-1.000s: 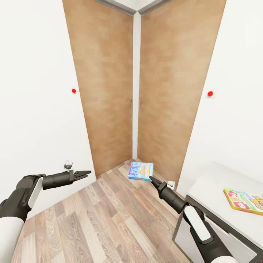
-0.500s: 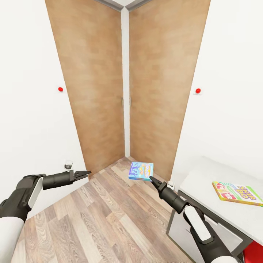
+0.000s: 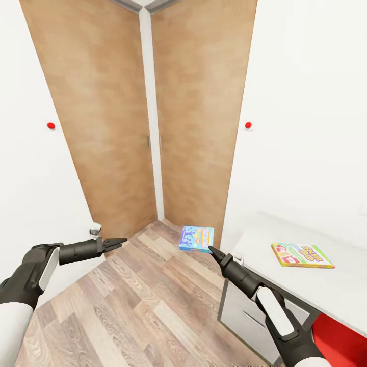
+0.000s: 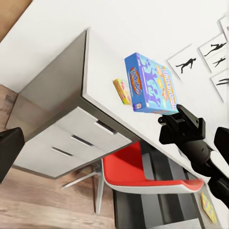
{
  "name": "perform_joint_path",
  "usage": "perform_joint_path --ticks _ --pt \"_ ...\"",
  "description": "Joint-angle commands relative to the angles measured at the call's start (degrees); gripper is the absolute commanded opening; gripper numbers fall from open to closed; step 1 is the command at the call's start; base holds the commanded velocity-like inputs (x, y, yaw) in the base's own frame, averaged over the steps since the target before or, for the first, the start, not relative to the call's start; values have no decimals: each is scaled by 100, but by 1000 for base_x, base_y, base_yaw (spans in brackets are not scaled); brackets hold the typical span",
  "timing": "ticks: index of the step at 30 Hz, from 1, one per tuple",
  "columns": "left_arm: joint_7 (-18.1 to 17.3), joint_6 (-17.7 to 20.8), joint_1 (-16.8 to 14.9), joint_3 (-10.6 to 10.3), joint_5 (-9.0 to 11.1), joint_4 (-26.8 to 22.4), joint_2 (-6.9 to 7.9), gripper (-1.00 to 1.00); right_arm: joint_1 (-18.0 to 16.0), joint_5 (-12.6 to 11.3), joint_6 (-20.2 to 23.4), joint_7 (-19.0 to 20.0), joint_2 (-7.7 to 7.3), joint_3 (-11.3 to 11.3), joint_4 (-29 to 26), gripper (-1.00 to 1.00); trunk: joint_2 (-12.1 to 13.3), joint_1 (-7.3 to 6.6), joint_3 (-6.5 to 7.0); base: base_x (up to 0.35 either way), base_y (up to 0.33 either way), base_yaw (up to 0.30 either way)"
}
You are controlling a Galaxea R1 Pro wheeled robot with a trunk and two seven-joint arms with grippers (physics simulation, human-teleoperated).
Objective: Put all the toys in the child's room - the three board games (two on the bed and one on the table), the two jigsaw puzzles on the table, and the tennis ball on the table - inside the toy box on the table in the child's room.
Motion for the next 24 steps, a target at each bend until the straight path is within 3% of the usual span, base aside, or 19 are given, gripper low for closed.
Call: perform_joint_path --ticks 1,16,24 --pt "-6 43 -3 2 17 -2 2 100 -7 -64 33 0 -7 7 1 -100 -13 4 -13 0 0 -277" --pt "-10 46 -3 4 22 -2 4 100 -9 -61 32 3 -5 4 1 -100 -13 4 -13 0 0 -272" --pt "-11 46 -3 -1 22 -2 2 100 -9 -60 33 5 -3 7 1 -100 -13 4 -13 0 0 -43"
